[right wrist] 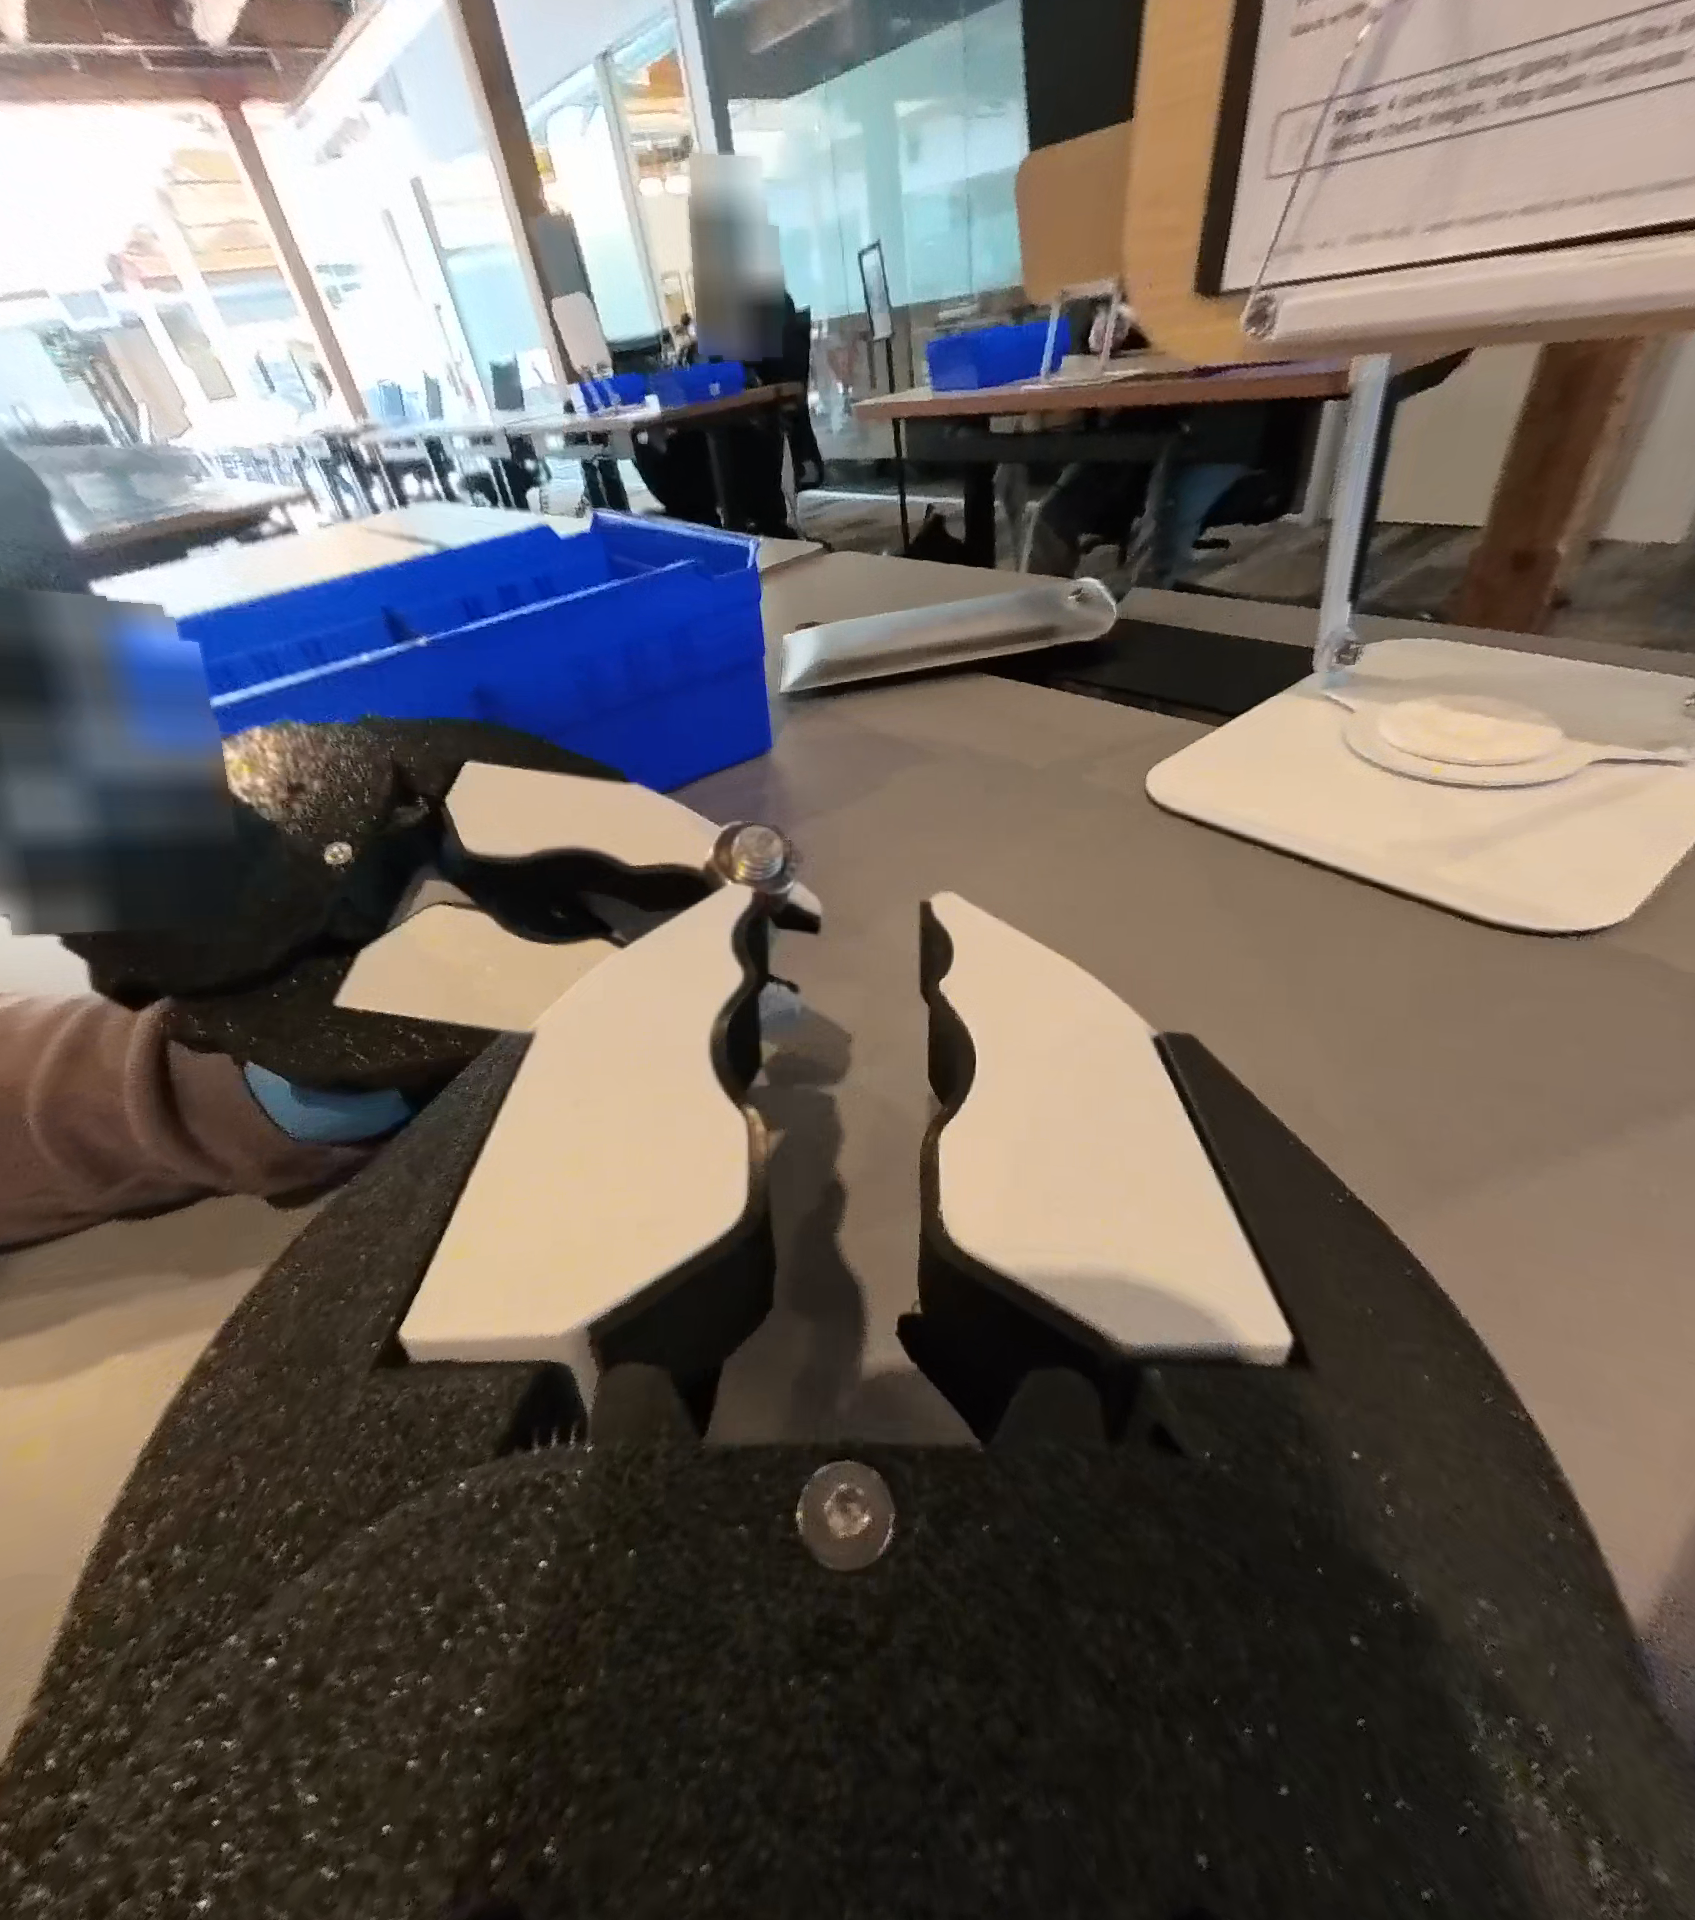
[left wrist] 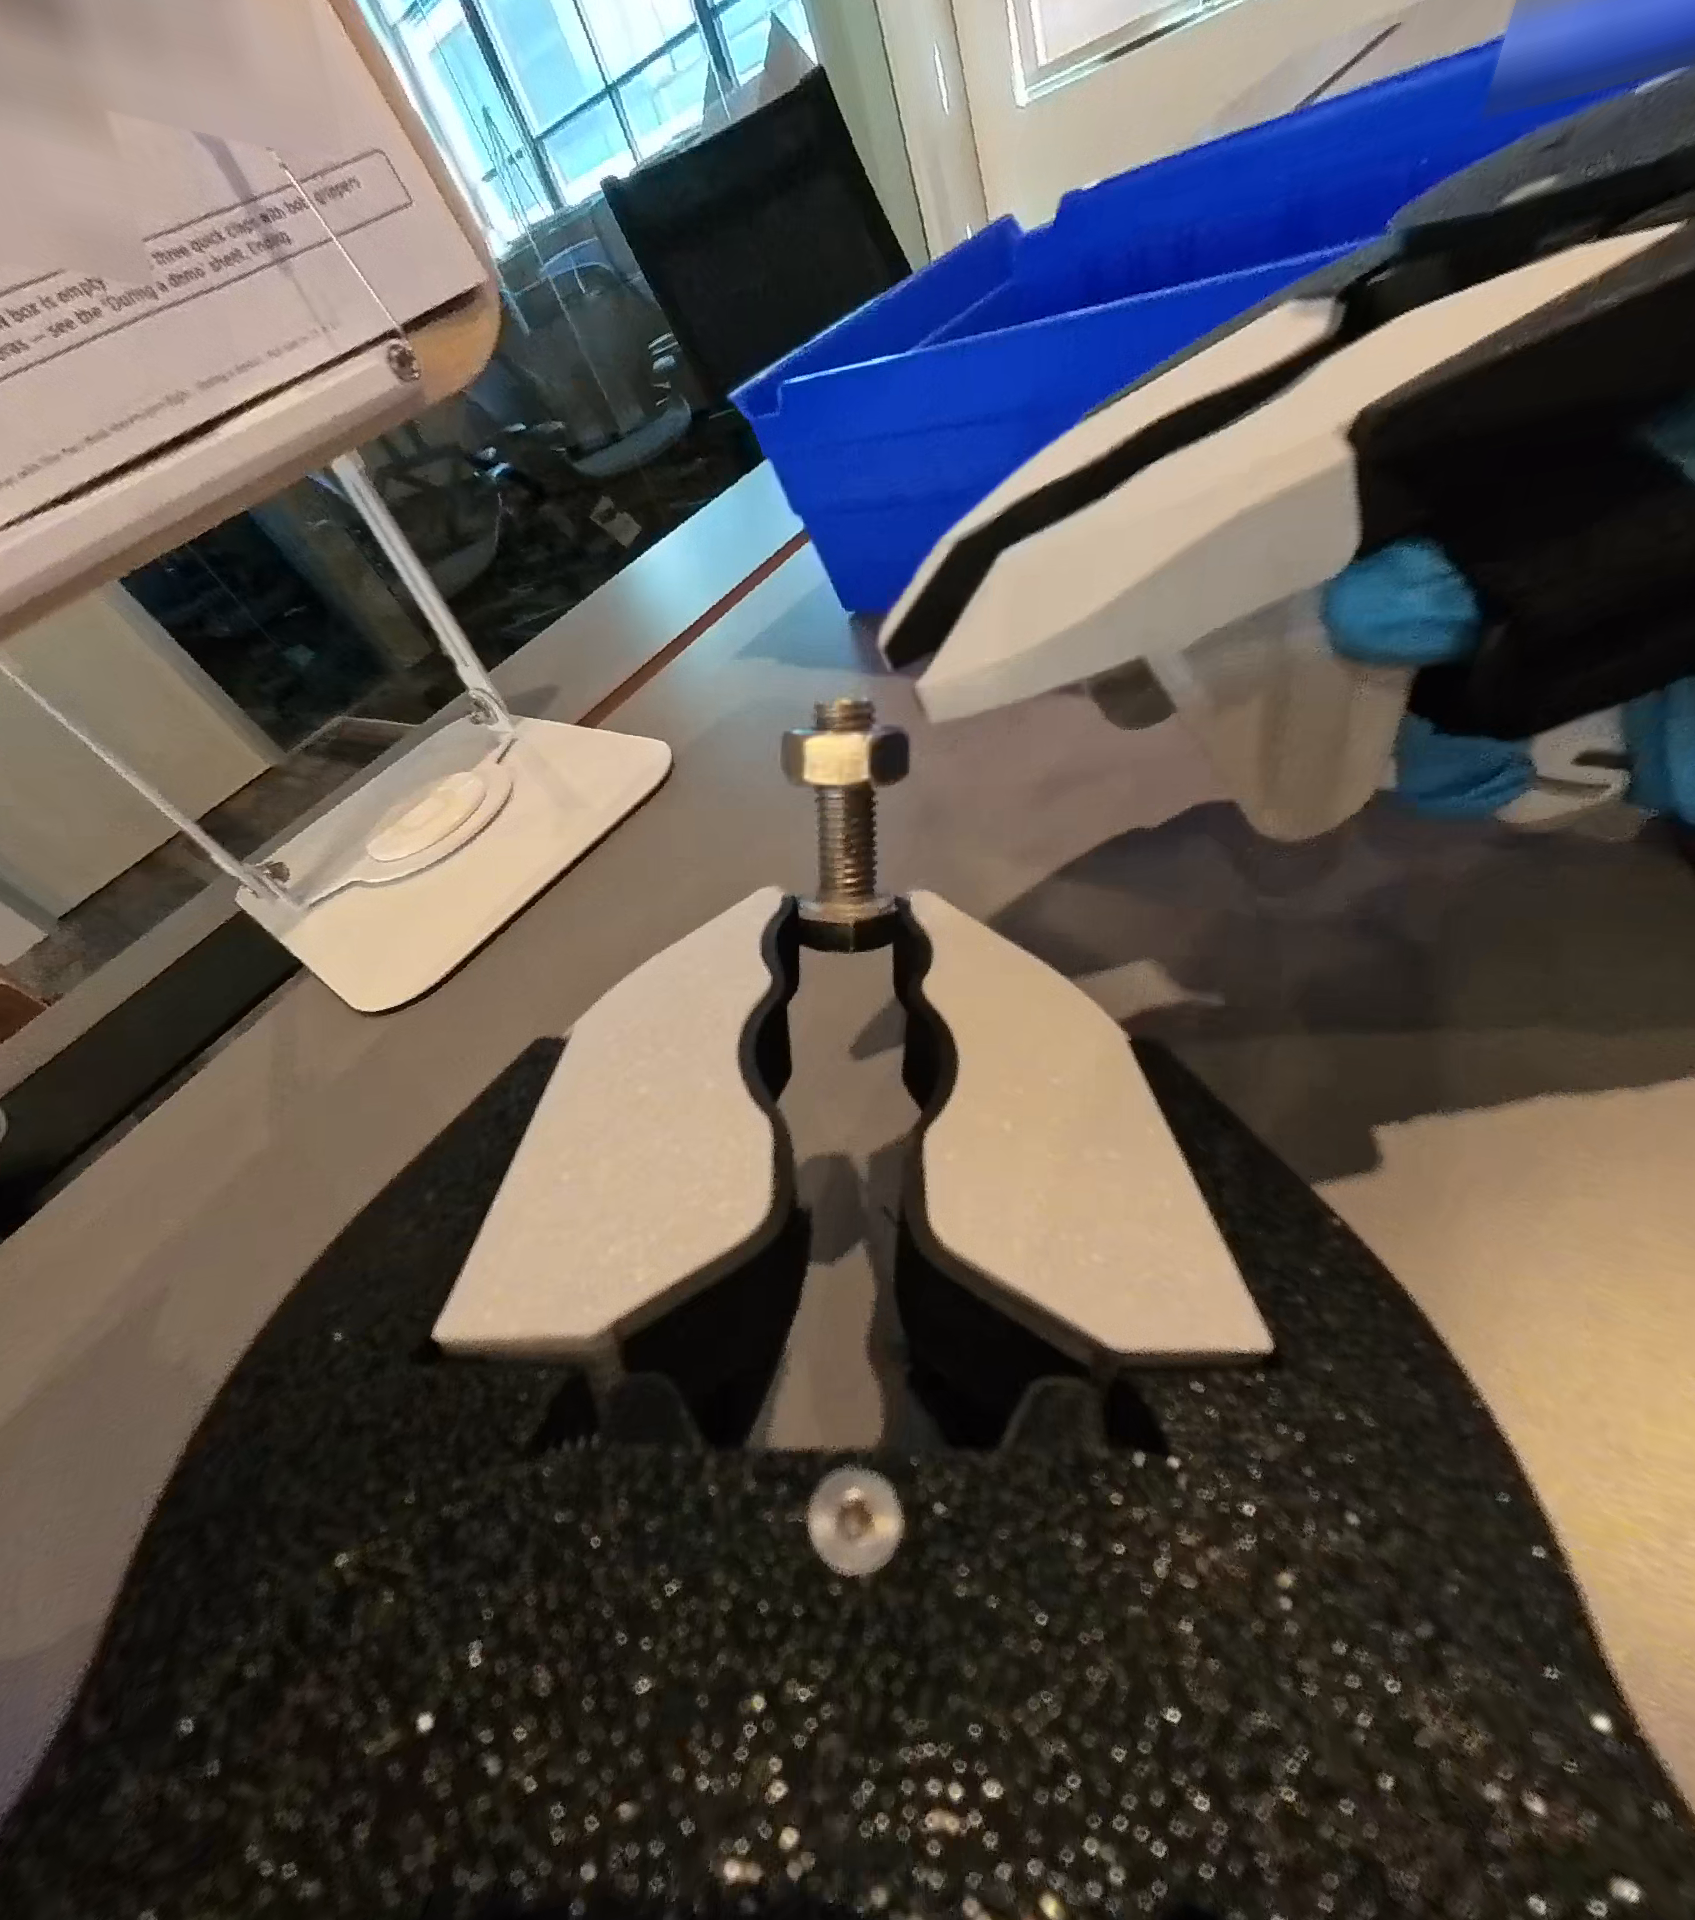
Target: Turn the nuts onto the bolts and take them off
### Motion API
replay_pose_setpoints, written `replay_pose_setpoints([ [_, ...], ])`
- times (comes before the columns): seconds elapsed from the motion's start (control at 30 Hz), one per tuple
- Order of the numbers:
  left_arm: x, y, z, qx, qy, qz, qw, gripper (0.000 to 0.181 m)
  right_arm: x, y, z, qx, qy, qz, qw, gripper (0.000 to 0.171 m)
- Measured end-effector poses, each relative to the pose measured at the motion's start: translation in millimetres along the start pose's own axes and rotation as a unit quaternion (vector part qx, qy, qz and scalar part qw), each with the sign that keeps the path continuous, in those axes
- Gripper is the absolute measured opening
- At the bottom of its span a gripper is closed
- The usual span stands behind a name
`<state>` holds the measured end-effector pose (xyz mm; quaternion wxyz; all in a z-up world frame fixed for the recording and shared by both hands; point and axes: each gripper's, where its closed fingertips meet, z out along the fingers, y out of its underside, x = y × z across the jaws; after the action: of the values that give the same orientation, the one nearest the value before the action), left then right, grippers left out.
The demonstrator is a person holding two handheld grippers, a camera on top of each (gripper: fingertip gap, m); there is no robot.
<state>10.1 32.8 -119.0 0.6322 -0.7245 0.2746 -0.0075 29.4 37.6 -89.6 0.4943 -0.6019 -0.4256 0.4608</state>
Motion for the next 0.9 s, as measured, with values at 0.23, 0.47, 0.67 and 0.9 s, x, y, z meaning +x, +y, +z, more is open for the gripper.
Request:
replay_pose_setpoints([
  [0.23,-2.5,-4.9,-3.6,0.015,-0.009,0.005,1.000,0.017,-4.1,2.0,2.7,-0.002,-0.008,0.017,1.000,0.027],
  [0.47,0.7,-6.0,-3.4,0.018,-0.006,0.014,1.000,0.017,-15.8,-3.8,7.6,0.014,-0.047,0.036,0.998,0.037],
  [0.67,-4.1,-4.3,-3.6,0.018,-0.006,-0.005,1.000,0.017,-3.6,-17.1,-6.3,0.055,-0.023,0.041,0.997,0.033],
  [0.9,-4.4,-4.8,-5.9,0.021,-0.007,-0.007,1.000,0.017,0.4,-4.2,-1.8,0.025,0.008,0.029,0.999,0.024],
])
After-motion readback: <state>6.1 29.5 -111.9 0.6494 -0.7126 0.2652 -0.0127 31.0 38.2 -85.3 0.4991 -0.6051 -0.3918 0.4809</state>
